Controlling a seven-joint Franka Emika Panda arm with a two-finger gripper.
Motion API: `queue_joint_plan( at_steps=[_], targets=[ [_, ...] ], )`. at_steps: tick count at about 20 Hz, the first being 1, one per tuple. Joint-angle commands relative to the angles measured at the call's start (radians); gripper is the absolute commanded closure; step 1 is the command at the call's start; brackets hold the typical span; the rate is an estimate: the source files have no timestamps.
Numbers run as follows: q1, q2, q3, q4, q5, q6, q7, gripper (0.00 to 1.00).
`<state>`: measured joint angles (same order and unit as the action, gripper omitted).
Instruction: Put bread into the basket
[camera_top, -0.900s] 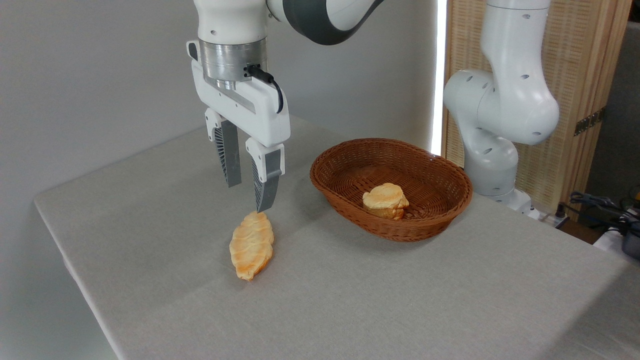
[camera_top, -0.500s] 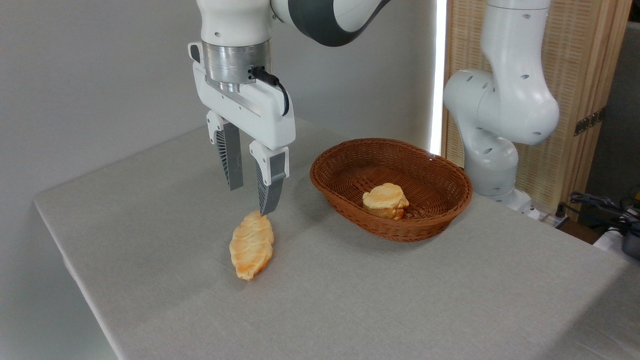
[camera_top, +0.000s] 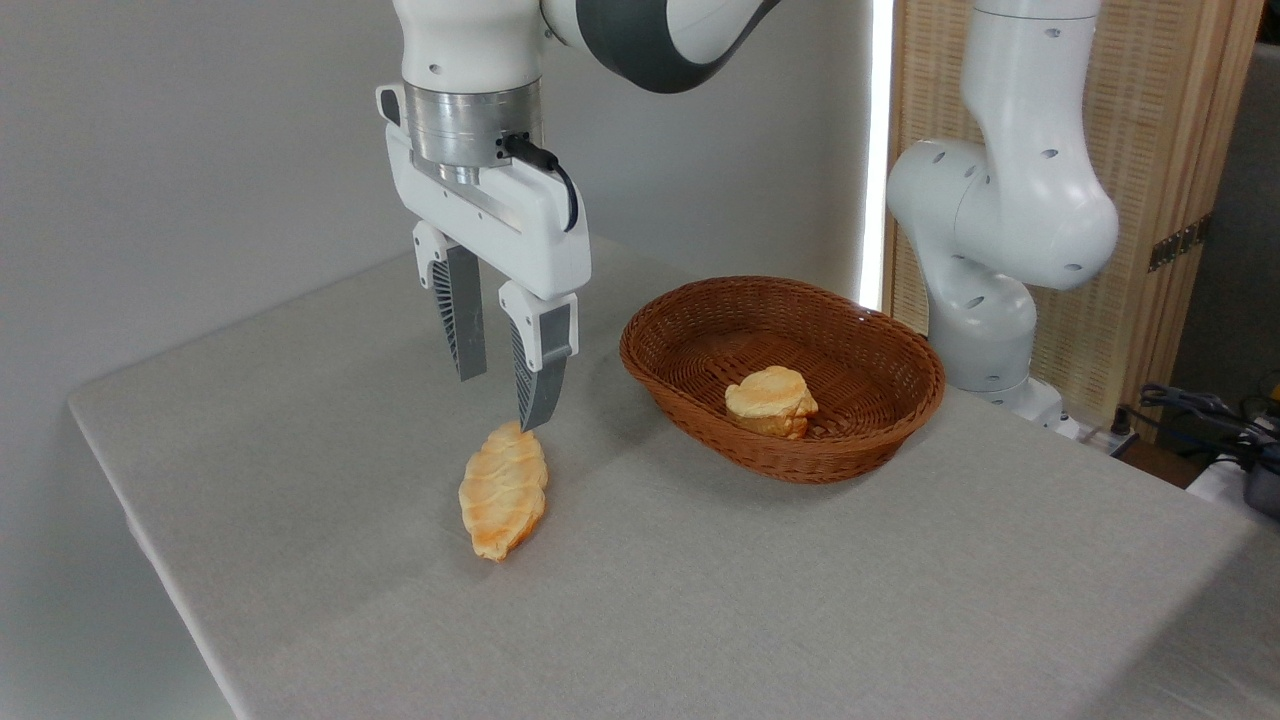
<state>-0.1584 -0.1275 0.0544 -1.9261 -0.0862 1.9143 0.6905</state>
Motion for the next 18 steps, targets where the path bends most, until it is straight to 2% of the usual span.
queue_joint_plan(
  at_steps=[1, 5, 12, 15, 18],
  targets=[
    [-0.004, 0.009, 0.004, 0.036, -0.015, 0.008, -0.002, 0.00],
    [-0.004, 0.009, -0.002, 0.065, -0.010, 0.002, -0.003, 0.00],
    [-0.004, 0.017, 0.005, 0.067, -0.026, -0.008, 0.001, 0.00],
    [-0.006, 0.022, -0.001, 0.073, -0.050, -0.009, -0.002, 0.00],
    [-0.006, 0.020, 0.004, 0.075, -0.049, -0.012, -0.002, 0.00]
  ],
)
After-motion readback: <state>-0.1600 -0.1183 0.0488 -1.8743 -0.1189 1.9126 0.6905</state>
